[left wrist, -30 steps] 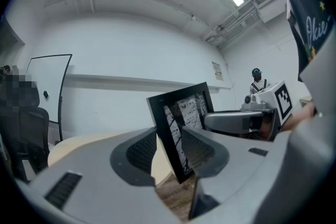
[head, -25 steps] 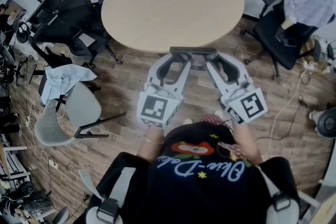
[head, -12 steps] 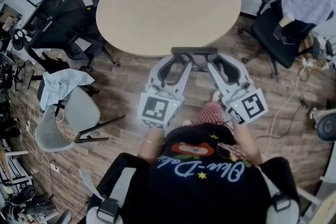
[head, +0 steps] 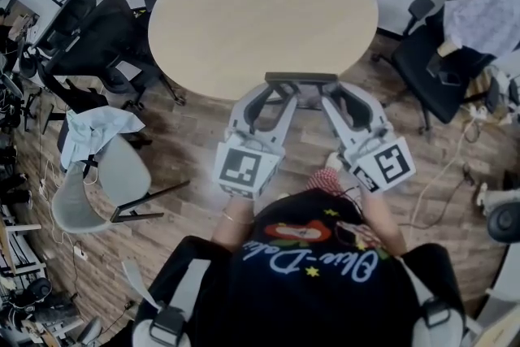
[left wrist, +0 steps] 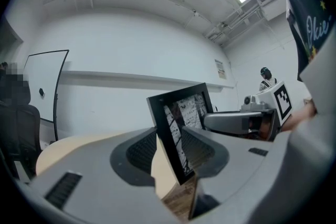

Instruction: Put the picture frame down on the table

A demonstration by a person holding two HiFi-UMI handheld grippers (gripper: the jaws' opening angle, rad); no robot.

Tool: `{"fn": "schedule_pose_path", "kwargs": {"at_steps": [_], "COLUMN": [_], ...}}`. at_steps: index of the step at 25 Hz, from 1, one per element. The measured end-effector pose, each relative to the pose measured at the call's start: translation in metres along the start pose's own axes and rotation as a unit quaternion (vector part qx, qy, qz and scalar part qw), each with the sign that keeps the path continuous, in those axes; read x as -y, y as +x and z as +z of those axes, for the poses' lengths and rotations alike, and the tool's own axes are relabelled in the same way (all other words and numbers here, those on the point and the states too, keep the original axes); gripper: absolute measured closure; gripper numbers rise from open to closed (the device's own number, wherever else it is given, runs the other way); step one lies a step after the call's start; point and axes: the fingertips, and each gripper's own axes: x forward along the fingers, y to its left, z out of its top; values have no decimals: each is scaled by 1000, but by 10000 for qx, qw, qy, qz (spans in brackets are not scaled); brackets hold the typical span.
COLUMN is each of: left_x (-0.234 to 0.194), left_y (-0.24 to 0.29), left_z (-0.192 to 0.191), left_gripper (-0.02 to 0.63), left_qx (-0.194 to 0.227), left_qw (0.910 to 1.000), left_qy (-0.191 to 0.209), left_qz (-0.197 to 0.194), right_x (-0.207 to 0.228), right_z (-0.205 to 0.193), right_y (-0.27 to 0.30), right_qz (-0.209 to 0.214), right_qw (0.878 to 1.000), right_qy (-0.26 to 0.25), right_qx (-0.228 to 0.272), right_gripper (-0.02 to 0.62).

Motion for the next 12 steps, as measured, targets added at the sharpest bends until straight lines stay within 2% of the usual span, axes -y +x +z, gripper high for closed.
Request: {"fn": "schedule_pose_path", "kwargs": {"at_steps": [12], "left_x": [3], "left_y": [22], "left_z": [-3], "left_gripper": [468], "left_qx": [-102], "left_qw": [9999], "left_qy": [2], "left_qz": [92], "right_x": [24], "right_z": [-4], "right_y": [1], "right_qz": [79], "right_qw": [9999], "right_qy": [41], "right_qx": [-52], "right_gripper": [505]}}
